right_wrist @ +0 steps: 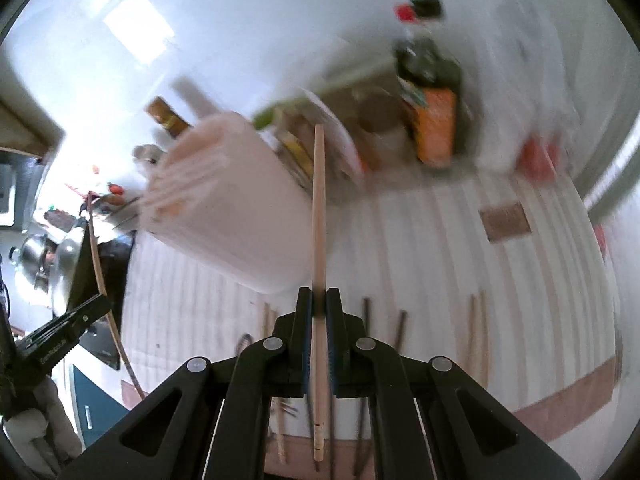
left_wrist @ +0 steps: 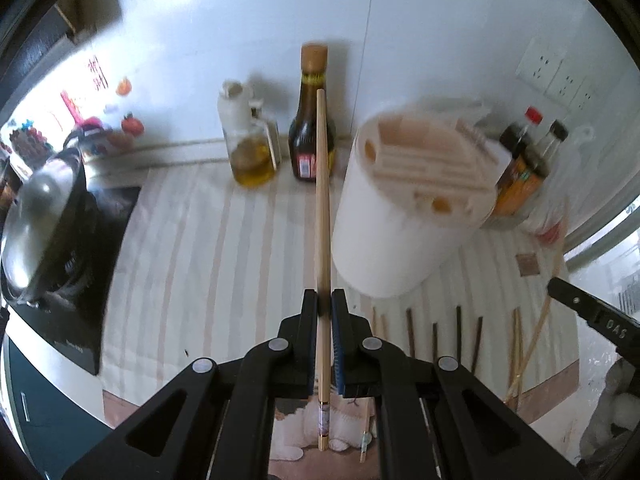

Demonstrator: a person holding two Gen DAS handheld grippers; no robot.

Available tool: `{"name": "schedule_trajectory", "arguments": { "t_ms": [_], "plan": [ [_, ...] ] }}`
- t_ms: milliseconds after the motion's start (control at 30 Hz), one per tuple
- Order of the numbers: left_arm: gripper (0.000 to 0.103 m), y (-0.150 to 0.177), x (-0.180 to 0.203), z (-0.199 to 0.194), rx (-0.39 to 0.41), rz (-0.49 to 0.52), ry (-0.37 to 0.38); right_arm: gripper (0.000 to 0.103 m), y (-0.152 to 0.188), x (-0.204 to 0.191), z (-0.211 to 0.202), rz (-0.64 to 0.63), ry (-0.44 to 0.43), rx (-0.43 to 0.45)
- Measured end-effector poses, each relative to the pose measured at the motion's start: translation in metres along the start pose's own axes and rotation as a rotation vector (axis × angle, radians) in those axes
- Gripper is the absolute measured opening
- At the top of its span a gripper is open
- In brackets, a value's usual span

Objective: Organize utensils
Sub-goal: 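Lift the wooden chopsticks upright and carry both toward the pink holder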

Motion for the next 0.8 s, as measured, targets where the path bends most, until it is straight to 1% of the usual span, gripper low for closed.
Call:
{"name": "schedule_trajectory", "arguments": {
  "t_ms": [200, 533, 667, 800],
  "plan": [
    [0.004, -0.021, -0.001, -0.016, 0.042, -0.004, 0.012, 0.007, -0.016, -0.034, -0.009, -0.062, -0.030, 0.027],
    [0.004, -0.044, 0.002, -0.032, 0.084, -0.006, 0.031, 0.007, -0.038, -0.068, -0.022, -0.118, -0.060, 0.069],
    [0.004, -0.062, 0.005, -0.034, 0.105, -0.002, 0.039, 0.007, -0.057, -0.079, -0.029, -0.131, -0.065, 0.104],
    [0.004, -0.088, 0.012, -0.037, 0.135, 0.012, 0.043, 0.007, -0.082, -0.086, -0.036, -0.141, -0.059, 0.151]
  ]
}}
Point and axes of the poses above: each gripper's, at about its wrist camera, not at the fingertips, and z roughly the way its jaws point, x to its right, y to its underside, the point moved 8 cm from there along z, roughly the way its jaws point, and after that the axes turned 7 degrees about y, right-handed, at the moved point
